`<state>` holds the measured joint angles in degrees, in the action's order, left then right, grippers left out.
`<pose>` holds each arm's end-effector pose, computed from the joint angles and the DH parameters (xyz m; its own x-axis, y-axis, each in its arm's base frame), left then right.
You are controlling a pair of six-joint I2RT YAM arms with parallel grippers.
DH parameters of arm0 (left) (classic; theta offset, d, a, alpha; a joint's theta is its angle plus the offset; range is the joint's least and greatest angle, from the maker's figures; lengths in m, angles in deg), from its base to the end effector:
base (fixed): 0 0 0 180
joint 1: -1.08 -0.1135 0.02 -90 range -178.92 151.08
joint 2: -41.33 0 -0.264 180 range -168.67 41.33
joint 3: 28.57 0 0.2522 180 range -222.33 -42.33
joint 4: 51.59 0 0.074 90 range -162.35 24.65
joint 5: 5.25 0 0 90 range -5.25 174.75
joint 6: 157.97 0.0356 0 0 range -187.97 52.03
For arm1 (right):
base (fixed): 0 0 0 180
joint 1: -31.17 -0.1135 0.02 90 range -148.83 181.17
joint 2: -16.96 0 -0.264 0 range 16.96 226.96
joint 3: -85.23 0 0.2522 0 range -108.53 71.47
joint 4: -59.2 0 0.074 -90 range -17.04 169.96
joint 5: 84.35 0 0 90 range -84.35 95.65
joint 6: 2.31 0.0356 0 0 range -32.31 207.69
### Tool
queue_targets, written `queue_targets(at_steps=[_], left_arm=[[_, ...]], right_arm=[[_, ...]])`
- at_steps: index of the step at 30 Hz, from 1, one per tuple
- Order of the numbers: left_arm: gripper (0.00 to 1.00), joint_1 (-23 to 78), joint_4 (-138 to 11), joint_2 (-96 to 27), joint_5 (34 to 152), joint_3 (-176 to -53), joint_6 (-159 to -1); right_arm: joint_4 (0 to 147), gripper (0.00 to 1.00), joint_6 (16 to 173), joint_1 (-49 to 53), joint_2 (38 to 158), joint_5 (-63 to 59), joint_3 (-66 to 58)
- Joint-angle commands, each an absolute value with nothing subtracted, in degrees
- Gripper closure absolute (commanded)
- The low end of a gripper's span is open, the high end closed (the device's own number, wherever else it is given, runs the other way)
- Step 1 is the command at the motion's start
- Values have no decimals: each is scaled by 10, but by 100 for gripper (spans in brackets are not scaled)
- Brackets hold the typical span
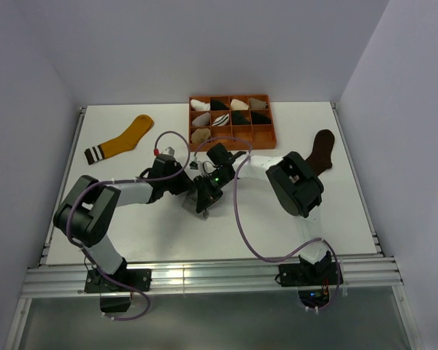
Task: Roll the socks
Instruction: Roll the sock at the center of the board.
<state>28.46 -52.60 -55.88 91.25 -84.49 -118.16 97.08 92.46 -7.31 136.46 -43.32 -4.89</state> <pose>0.2854 -0.1524 0.1354 -0.7907 -0.4500 -0.4150 -0.1189 0.7780 -0.6169 0.3022 0.2745 0.1297 -0.7724 -0.5442 -0.3274 -0.5745 0.3790 0.7255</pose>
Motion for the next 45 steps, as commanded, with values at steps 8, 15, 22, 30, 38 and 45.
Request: queue_targets(at_steps=[8,15,22,30,38,45], left_arm=[[57,289,-609,-500,855,-839,-1174],[56,289,-631,-479,836,-838,-1192],[68,301,-618,-550,856,-875,-1183],[85,322,-633,-598,850,-907,-1169],[91,332,-640,-605,828,-915,-1167],[92,334,-644,-613,826,-923,-1166]], right_arm=[[982,100,972,-64,1392,-345,-38],[937,100,981,-64,1353,-323,-4],[949,100,954,-75,1325,-268,-1],[985,100,931,-110,1291,-228,-19],[1043,100,911,-118,1279,-197,-64],[1068,100,904,-122,1268,-224,-79]])
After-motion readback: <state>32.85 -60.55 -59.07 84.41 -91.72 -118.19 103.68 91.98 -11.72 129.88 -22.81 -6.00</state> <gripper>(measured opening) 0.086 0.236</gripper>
